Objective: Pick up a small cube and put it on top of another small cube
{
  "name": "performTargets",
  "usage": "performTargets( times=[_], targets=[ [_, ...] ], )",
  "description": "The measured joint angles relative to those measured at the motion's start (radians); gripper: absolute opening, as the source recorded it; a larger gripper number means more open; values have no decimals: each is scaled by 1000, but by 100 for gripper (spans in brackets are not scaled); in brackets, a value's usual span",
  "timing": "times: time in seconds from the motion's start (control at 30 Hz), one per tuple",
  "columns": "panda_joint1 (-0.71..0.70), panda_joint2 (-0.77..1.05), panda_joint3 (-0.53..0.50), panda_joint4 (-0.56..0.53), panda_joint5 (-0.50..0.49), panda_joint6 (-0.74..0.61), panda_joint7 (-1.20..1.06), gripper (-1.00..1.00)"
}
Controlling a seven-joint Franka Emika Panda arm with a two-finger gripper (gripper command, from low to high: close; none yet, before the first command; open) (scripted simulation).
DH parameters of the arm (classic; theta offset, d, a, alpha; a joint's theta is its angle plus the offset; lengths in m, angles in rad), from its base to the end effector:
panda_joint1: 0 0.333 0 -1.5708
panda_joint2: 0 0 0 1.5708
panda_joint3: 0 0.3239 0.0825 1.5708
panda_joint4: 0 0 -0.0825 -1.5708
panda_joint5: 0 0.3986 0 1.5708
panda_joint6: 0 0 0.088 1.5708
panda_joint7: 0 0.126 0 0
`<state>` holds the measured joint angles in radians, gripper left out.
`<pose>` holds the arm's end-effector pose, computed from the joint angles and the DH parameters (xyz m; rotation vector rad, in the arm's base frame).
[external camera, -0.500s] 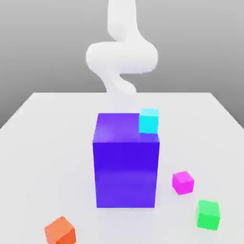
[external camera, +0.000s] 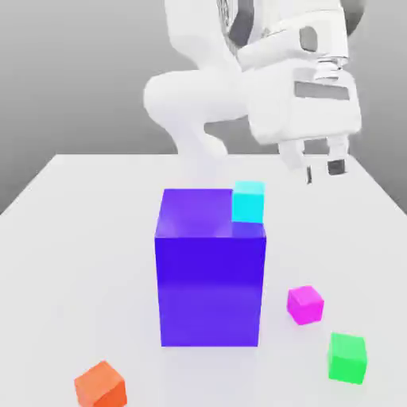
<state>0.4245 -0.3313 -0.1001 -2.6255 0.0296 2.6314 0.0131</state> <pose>0.4271 0.1443 0.3736 -2.9645 -0.4296 -0.4864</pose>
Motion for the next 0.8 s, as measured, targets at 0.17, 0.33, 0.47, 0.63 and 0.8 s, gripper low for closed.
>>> performTargets(
  times=[0.17,0.33,0.47,0.63,0.8],
  targets=[
    [96,133,-2,-92,12,93,-224,0],
    [168,264,22,-184,5,188,-436,0],
    [207,380,35,-226,-16,276,-542,0],
    [171,558,73,-198,16,420,-577,0],
    [156,612,89,-189,21,463,-580,-100]
  ],
)
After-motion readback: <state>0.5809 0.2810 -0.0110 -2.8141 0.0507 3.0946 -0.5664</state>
